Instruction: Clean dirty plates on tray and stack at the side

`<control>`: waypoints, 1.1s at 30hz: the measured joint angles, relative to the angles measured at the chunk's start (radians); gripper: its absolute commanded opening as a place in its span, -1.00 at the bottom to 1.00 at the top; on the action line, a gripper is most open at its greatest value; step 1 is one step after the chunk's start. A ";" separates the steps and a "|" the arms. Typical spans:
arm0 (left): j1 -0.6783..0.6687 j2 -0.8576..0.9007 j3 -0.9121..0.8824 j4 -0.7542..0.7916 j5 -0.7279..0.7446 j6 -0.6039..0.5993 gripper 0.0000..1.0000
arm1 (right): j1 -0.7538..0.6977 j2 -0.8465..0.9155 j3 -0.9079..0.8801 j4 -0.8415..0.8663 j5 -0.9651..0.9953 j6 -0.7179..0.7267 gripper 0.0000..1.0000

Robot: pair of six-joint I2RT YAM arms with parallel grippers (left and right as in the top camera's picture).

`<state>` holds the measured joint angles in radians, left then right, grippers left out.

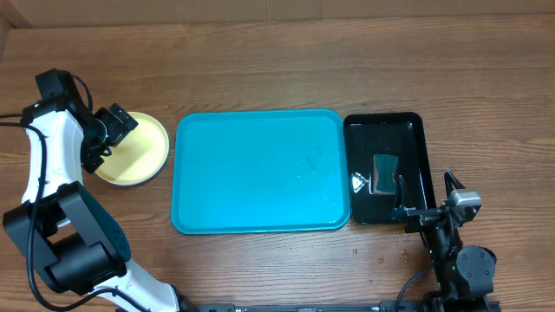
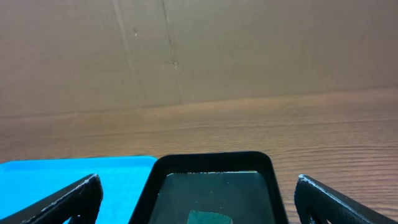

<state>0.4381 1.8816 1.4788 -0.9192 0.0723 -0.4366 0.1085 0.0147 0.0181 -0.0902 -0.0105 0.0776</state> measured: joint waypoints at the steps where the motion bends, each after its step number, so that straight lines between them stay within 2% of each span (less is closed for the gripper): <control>1: 0.000 0.000 0.000 0.000 0.000 0.000 1.00 | 0.000 0.000 0.000 0.000 0.000 0.000 1.00; 27: 0.000 -0.006 0.000 0.000 0.000 0.000 1.00 | 0.000 0.000 0.000 0.000 0.000 0.000 1.00; 33: -0.026 -0.136 -0.004 0.000 -0.001 0.000 1.00 | 0.000 0.000 0.000 0.000 0.000 0.000 1.00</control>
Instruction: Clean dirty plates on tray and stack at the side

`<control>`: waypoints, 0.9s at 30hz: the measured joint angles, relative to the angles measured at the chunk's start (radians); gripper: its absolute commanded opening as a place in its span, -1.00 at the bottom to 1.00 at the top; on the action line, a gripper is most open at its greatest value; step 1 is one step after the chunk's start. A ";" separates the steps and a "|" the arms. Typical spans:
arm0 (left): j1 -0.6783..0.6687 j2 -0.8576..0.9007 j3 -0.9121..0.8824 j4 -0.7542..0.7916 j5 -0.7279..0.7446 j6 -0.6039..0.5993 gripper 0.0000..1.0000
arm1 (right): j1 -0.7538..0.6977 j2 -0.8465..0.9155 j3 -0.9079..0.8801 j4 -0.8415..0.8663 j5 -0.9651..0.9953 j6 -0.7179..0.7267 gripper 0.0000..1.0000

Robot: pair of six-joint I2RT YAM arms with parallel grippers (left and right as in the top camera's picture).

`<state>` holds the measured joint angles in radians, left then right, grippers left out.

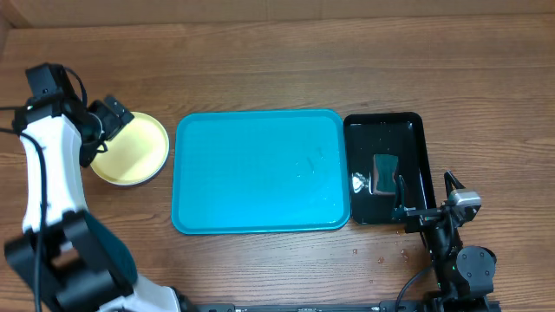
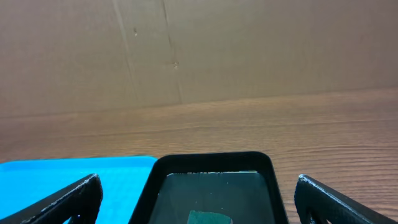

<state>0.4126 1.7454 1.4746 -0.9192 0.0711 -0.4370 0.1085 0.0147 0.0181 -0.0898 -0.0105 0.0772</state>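
A yellow plate (image 1: 132, 149) lies on the table to the left of the blue tray (image 1: 260, 171), whose surface holds no plates. My left gripper (image 1: 102, 134) hovers at the plate's upper-left rim with its fingers spread apart and nothing seen between them. At the near right, my right gripper (image 1: 423, 198) stands open and empty by the front edge of the black tray (image 1: 419, 147). In the right wrist view the right gripper (image 2: 198, 186) frames the black tray (image 2: 211, 163), and the green sponge (image 2: 209, 218) shows at the bottom edge.
The green sponge (image 1: 386, 172) rests in shallow water inside the black tray. A few crumbs or drops (image 1: 381, 256) dot the wood in front of that tray. A cardboard wall (image 2: 199, 50) closes off the far side of the table.
My left arm has shifted slightly up and to the left, its gripper a little farther off the yellow plate. The plate, both trays, the sponge and the right gripper are unchanged.
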 measured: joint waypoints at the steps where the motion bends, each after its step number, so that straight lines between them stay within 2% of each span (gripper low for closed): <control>1: -0.015 -0.042 0.000 0.000 0.000 0.000 1.00 | 0.000 0.000 0.000 0.000 0.000 0.000 1.00; 10: -0.255 -0.438 0.000 0.000 0.001 0.000 1.00 | 0.003 0.000 0.000 0.000 0.000 0.000 1.00; 18: -0.454 -0.658 0.000 0.000 0.002 0.000 1.00 | 0.003 0.000 0.000 0.000 0.000 0.000 1.00; 27: -0.481 -0.858 -0.006 0.000 0.001 0.000 1.00 | 0.003 0.000 0.000 -0.001 0.000 0.000 1.00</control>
<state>-0.0681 0.8879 1.4681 -0.9192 0.0719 -0.4366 0.1120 0.0147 0.0181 -0.0906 -0.0109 0.0776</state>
